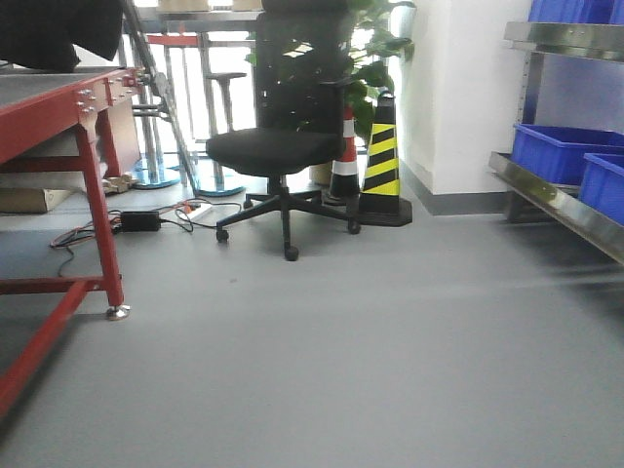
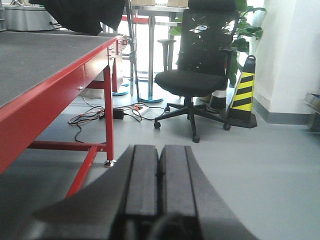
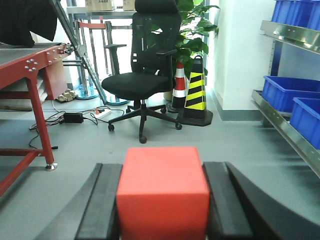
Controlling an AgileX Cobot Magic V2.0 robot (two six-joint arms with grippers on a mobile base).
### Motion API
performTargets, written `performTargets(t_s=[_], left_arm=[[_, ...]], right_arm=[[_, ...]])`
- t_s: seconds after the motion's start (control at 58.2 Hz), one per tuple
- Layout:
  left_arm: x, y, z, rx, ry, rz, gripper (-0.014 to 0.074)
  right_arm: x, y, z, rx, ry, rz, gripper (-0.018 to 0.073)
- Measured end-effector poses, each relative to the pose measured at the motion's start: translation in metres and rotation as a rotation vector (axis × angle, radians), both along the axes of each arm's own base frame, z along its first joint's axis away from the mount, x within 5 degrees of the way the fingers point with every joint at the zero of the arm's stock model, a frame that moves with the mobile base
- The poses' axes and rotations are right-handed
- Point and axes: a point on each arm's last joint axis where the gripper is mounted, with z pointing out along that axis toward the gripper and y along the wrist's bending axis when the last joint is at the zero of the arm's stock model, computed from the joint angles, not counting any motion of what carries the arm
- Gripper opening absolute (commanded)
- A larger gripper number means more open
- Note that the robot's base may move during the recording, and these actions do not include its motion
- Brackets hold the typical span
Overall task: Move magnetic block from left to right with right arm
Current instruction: 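Drive the base past the red-framed table carrying the cube, then drive the base past the black chair toward the other table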
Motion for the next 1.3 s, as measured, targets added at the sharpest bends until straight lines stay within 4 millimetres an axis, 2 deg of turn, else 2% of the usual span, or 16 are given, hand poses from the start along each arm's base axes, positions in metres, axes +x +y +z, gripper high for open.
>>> performTargets(t_s=[1.305], left_arm=[[0.0000,0.0000,0.0000,0.000,0.000,0.000,-0.0117]], right_arm=[[0.0000,0.0000,0.0000,0.000,0.000,0.000,0.0286]])
